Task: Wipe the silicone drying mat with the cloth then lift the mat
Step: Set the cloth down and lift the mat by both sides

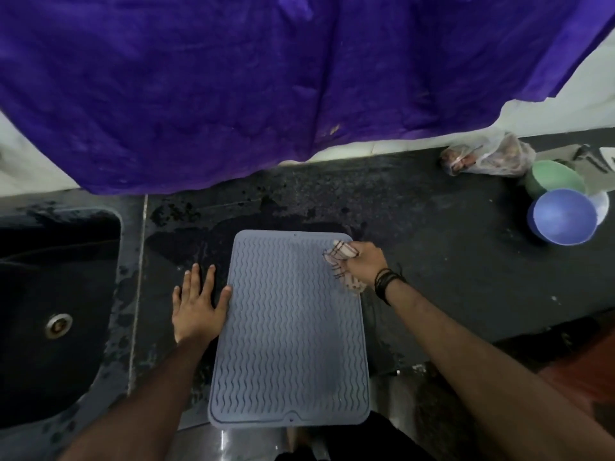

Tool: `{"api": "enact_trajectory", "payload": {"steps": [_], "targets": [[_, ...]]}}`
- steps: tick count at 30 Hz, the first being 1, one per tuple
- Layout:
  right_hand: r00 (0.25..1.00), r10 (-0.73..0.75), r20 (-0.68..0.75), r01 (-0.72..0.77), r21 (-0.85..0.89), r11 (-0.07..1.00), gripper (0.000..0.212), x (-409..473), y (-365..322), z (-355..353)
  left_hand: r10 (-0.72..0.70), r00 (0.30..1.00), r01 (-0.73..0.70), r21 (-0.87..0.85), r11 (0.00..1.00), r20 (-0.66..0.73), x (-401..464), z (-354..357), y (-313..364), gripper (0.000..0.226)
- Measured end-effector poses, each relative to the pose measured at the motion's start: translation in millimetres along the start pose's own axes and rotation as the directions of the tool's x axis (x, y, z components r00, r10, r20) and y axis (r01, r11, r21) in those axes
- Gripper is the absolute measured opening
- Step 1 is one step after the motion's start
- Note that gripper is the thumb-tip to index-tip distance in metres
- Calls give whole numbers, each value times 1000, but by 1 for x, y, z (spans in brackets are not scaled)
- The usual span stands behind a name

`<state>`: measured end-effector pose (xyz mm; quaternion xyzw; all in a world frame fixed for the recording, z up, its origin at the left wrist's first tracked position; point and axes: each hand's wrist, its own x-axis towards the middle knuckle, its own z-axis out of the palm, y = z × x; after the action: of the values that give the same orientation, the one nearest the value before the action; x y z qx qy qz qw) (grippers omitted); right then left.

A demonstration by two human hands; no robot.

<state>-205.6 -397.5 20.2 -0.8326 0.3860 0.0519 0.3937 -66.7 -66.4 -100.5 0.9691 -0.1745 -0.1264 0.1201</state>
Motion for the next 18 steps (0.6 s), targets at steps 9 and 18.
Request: {"api": "enact_trajectory", "payload": {"steps": [9,18], "targets": [[968,80,238,-175,416,892,18,41,-101,57,-62,994,68,-65,996,94,-26,-38,1,102],[976,-83,200,49,168,985,11,35,-244,144,-73,991,83,-93,992,109,-28,-70,-44,74]]}}
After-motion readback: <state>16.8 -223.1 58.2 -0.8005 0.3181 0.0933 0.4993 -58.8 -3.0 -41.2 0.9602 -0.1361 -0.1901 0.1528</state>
